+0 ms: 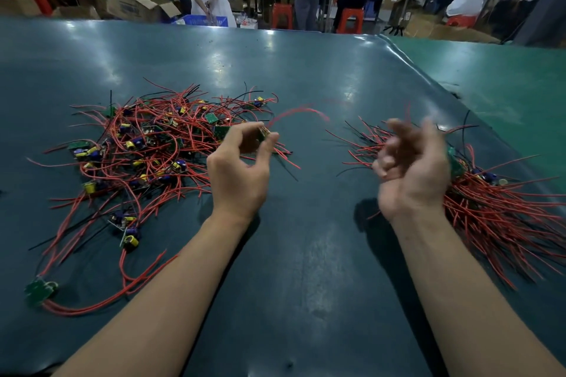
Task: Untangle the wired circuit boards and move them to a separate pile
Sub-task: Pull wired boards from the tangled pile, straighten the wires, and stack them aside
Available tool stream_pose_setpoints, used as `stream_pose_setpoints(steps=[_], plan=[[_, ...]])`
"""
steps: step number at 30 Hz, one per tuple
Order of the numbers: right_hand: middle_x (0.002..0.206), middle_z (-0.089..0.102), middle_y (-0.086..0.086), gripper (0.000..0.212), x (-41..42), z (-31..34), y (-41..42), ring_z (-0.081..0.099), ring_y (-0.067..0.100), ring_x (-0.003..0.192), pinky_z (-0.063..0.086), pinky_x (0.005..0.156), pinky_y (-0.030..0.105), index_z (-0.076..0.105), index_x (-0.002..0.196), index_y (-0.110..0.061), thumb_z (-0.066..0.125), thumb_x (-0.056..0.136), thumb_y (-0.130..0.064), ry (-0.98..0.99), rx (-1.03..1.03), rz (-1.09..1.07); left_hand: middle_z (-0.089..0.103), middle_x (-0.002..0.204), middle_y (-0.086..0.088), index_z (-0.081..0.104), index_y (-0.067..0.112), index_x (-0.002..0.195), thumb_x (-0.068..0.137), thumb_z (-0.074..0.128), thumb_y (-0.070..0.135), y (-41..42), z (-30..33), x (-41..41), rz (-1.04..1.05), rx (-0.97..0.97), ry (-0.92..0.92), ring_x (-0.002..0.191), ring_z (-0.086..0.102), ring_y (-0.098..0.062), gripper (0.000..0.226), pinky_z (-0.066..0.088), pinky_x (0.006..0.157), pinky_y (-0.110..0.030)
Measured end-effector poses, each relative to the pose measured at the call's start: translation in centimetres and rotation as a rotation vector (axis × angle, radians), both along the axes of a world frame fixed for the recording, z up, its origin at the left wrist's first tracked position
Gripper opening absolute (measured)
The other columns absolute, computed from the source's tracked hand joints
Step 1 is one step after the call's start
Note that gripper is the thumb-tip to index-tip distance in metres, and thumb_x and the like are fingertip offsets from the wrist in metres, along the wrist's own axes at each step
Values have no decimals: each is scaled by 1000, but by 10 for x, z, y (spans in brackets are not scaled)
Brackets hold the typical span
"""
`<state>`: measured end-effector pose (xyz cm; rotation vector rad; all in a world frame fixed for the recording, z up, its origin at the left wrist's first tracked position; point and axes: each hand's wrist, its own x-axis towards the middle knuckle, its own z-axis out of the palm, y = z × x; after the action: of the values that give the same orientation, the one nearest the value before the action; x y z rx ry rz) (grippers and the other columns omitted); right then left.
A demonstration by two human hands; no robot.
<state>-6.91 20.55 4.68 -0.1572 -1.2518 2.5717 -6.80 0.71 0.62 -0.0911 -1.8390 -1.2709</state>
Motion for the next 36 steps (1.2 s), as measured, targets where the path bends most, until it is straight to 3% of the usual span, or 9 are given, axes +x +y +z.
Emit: stream_pose_setpoints(steps=[4, 8, 12, 18, 22, 26, 29, 32, 36], plan=[[54, 57, 2, 44, 8, -17, -35, 44, 11, 37, 32, 34, 16, 72, 83, -6, 52, 96, -43, -107, 464, 421, 70, 105, -14, 59, 10, 107, 91, 67, 4, 10, 9, 4, -268, 276, 102, 98, 70, -23, 19, 55, 89, -40], [66, 65, 3, 50, 7, -22, -44, 51, 12, 41, 37, 34, 17, 70, 99, -5, 58, 80, -50, -57, 430, 573, 68, 111, -20, 54, -2, 111, 92, 60, -6, 18, 12, 14, -410, 247, 125, 103, 69, -27, 20, 56, 88, -37], [67, 66, 2, 27, 4, -23, -41, 49, 9, 40, 35, 34, 16, 74, 85, -14, 62, 80, -37, 19, 273, 490, 71, 109, -12, 59, -3, 106, 89, 66, -1, 25, 11, 20, -496, 148, 51, 101, 70, -23, 18, 55, 88, -33], [62, 64, 1, 7, 0, -19, -36, 40, 6, 38, 29, 34, 14, 73, 74, -12, 74, 79, -17, -73, 155, 281, 73, 90, 5, 68, 7, 97, 86, 71, 10, 27, 7, 17, -480, 95, -133, 85, 70, -7, 12, 52, 81, -22], [56, 61, -1, 20, -5, -17, -31, 38, 4, 37, 26, 33, 14, 69, 66, -14, 72, 85, -12, -94, 133, 127, 72, 82, 4, 67, 0, 96, 89, 67, 4, 23, 7, 13, -461, 188, -150, 77, 70, -3, 8, 52, 73, -18], [56, 56, -2, 12, -11, -13, -14, 37, 5, 39, 26, 36, 16, 67, 78, -9, 67, 89, -11, -83, -18, -23, 73, 72, 13, 65, 14, 90, 92, 64, 5, 15, 7, 7, -410, 325, -132, 72, 70, -2, 9, 55, 69, -21], [61, 56, -4, 16, -9, -13, -11, 40, 6, 40, 28, 38, 17, 68, 87, -12, 59, 96, -22, -71, -68, 29, 75, 74, 6, 63, 16, 89, 94, 61, 12, 12, 8, 3, -389, 504, -138, 75, 71, -9, 7, 53, 65, -24], [65, 62, -5, 16, 0, -14, -21, 44, 6, 41, 32, 37, 16, 67, 96, -16, 67, 87, -28, -68, 151, 252, 73, 70, 2, 63, 17, 86, 91, 63, 23, 8, 10, 2, -436, 690, -178, 71, 70, -12, 8, 49, 62, -23], [70, 64, 0, 25, 14, -25, -47, 48, 10, 43, 39, 39, 20, 67, 105, -26, 71, 86, -10, 150, 634, 382, 58, 56, 5, 72, 19, 72, 81, 66, 34, 14, 6, 6, -653, 576, -336, 53, 54, -10, 19, 46, 59, -25]])
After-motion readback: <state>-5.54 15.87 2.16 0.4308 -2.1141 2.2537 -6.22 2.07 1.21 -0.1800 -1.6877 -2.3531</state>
